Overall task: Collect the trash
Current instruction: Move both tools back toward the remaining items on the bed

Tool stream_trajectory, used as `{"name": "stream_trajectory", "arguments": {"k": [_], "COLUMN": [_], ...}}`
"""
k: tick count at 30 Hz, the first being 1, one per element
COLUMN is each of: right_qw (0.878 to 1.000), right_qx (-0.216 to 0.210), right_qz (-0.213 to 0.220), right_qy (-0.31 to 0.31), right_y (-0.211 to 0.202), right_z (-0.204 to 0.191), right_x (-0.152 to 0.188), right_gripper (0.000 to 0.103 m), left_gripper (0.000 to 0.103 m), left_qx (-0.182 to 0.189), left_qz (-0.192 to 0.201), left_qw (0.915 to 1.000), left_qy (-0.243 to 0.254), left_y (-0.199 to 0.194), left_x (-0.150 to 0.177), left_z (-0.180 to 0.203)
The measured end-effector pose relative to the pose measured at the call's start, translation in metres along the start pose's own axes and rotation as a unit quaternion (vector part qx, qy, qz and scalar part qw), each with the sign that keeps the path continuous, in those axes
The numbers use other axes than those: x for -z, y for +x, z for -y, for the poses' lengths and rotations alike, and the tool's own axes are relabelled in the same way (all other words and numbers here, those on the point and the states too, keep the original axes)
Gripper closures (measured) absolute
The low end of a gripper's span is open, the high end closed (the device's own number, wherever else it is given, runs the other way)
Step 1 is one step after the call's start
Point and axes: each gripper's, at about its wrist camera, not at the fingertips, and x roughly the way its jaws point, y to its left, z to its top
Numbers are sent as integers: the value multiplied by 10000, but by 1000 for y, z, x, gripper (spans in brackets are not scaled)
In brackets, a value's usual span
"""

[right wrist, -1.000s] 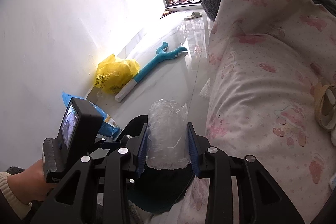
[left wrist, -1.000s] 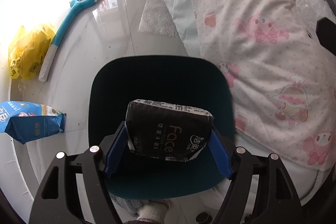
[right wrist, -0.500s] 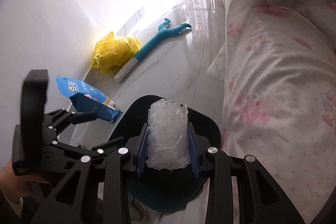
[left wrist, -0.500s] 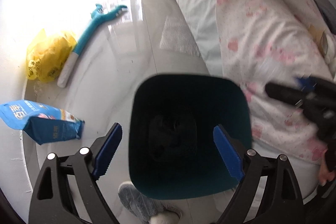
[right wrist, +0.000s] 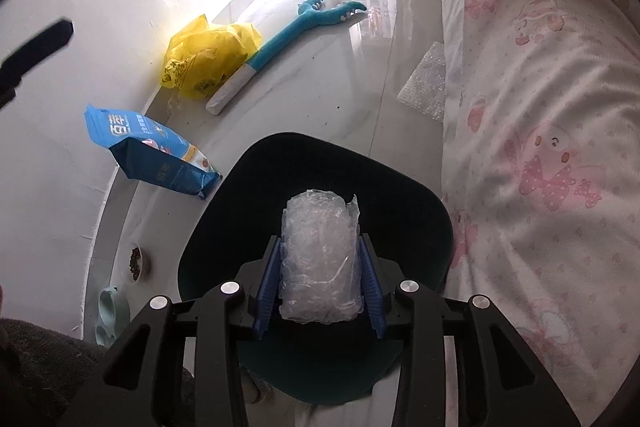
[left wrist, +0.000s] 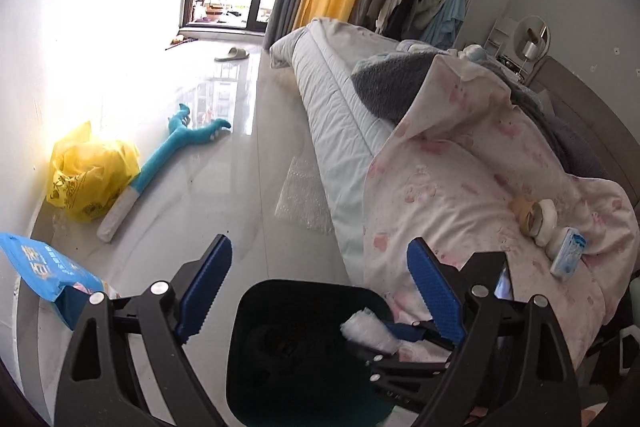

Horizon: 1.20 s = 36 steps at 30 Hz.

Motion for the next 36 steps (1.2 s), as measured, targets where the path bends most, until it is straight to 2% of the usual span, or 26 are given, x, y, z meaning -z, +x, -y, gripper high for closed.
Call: {"name": "stream_trajectory", "arguments": {"k": [1, 3, 7, 14, 21, 26, 31, 36], "right_qw": [10000, 9997, 9994, 9961, 9902, 9792, 9650, 9407], "right_qx": [10, 60, 21, -199, -209, 279, 749, 1388], "right_qz": [-39, -114, 96, 794, 1375, 2005, 2513, 3057], "right_qy": [-67, -228, -342, -338, -74, -159, 115, 487], "right_y": [1, -1, -22, -69, -113, -151, -184, -219], "right_z": [-3, -8, -9, -3, 7, 18, 52, 95], "right_x": [1, 6, 13, 22, 43, 57, 65, 74], "right_gripper": [43, 32, 31, 29, 29, 25, 23, 16], "left_gripper": [12, 12, 12, 12, 11, 6, 6, 6], "left_qx": [8, 85, 49, 50, 222, 272, 418, 506], "left_qz": [34, 89, 175, 311, 342, 718, 998, 978], "left_qw": [10000, 9999, 9997, 9979, 9976, 9940, 9900, 9887], "left_qy": [4, -6, 164, 560, 552, 773, 903, 1015], "left_y": [-1, -3, -7, -18, -31, -46, -45, -34], "left_x": [-3, -6, -11, -7, 4, 2, -4, -8], "left_z": [1, 6, 18, 42, 57, 76, 96, 120]}}
